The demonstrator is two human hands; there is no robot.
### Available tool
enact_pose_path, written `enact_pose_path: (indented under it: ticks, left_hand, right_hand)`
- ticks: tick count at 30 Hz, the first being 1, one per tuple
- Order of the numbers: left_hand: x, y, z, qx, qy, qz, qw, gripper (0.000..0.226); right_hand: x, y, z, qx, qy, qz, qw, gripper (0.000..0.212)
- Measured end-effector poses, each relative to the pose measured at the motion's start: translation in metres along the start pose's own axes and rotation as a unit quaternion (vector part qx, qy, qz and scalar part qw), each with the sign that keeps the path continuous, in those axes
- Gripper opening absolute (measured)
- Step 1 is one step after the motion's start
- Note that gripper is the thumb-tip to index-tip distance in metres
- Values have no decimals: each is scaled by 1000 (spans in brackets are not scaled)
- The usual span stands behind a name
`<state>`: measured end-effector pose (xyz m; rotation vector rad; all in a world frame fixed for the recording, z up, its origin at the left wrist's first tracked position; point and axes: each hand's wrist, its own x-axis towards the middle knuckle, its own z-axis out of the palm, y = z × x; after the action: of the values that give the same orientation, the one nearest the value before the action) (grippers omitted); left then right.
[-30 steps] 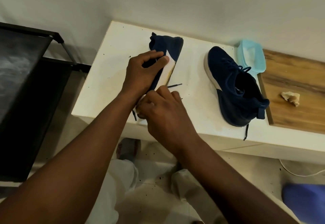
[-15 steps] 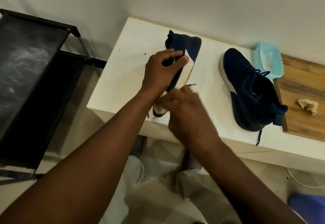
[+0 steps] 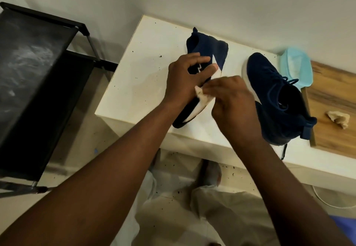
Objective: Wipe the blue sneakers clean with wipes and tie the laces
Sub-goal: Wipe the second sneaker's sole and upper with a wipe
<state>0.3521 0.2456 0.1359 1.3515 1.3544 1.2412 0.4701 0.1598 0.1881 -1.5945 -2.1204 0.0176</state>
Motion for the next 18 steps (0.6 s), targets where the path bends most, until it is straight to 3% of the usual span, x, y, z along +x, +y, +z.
enact_pose_path:
  ticks: [3,9,14,18]
  left_hand:
    - [-2,-4,6,19,-6,11,1000,41]
    - [0,0,6,27,4,22,999,34]
    - [4,2,7,45,0,31,999,37]
    - [-4,-8,5,62,-2,38,997,37]
  right_hand:
    - [-2,-3,-2,12,26,29,999,37]
    - [-42,-26,-2,27,-61,-47,997,40]
    - [3,14,-4,-13,45,53,998,37]
    - [-38,-22,7,11,-37,10,999,45]
